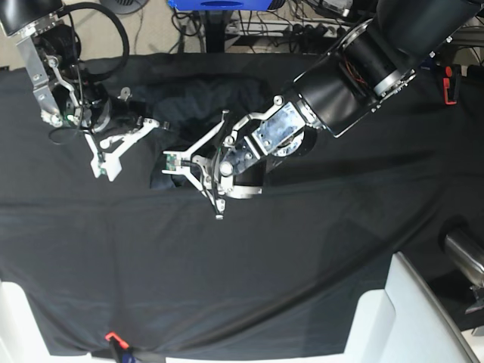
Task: Fold the T-shirt properly
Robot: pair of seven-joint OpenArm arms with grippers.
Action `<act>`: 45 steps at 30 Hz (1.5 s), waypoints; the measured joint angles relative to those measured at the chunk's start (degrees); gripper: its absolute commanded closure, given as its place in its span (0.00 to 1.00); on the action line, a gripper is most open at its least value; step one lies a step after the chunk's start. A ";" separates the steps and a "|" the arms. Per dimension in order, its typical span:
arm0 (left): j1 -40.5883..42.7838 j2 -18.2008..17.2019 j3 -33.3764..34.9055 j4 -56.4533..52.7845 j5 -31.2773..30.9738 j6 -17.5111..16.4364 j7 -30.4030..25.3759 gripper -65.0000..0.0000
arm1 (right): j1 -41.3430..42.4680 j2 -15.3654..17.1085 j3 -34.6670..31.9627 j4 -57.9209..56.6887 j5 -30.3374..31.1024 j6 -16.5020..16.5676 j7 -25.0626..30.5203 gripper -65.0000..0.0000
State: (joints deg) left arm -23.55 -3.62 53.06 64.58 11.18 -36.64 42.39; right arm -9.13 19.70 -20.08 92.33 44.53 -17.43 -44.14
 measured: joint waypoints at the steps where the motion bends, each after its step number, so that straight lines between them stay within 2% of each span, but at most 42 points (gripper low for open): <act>1: -0.17 -0.07 -0.02 -0.09 -0.28 -0.02 -0.09 1.00 | 0.00 0.00 0.00 -0.09 0.00 0.00 0.00 0.99; 17: -1.42 -0.09 0.20 -0.66 -0.22 -0.48 -0.17 1.00 | 0.02 0.00 -0.02 -0.11 0.00 0.02 0.00 0.99; 19: -2.05 -0.33 0.20 -0.70 0.07 -0.44 0.07 0.87 | 0.02 0.00 -0.02 -0.11 0.00 0.00 0.02 0.99; 24: -2.91 -0.68 0.13 -0.74 0.39 -0.24 0.26 0.66 | 0.00 0.00 -0.02 -0.11 0.00 0.00 -0.02 0.99; 29: -4.42 -0.33 0.17 -0.74 0.61 0.13 0.26 0.38 | -0.13 0.00 -0.02 -0.11 0.00 0.00 0.00 0.99; 34: -5.79 -0.33 0.20 -0.74 0.39 -0.22 0.26 0.03 | -0.11 0.00 -0.09 -0.11 0.00 0.00 -0.02 0.99; 35: -6.36 -0.35 0.13 -0.68 0.44 -0.22 0.26 0.00 | -0.11 0.00 -0.24 -0.11 0.02 0.00 -0.02 0.99; 42: -9.90 -0.46 -0.42 2.19 0.37 -0.20 1.07 0.00 | -0.11 0.00 -0.28 -0.11 0.00 0.00 -0.07 0.99; 45: -8.61 0.02 -3.52 9.31 -0.57 -0.15 7.78 0.00 | -0.15 -0.02 -0.33 -0.11 0.00 0.00 -0.07 0.99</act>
State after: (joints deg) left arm -32.16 -3.60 49.54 73.89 10.61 -36.80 50.17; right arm -9.28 19.68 -20.40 92.23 44.53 -17.43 -44.21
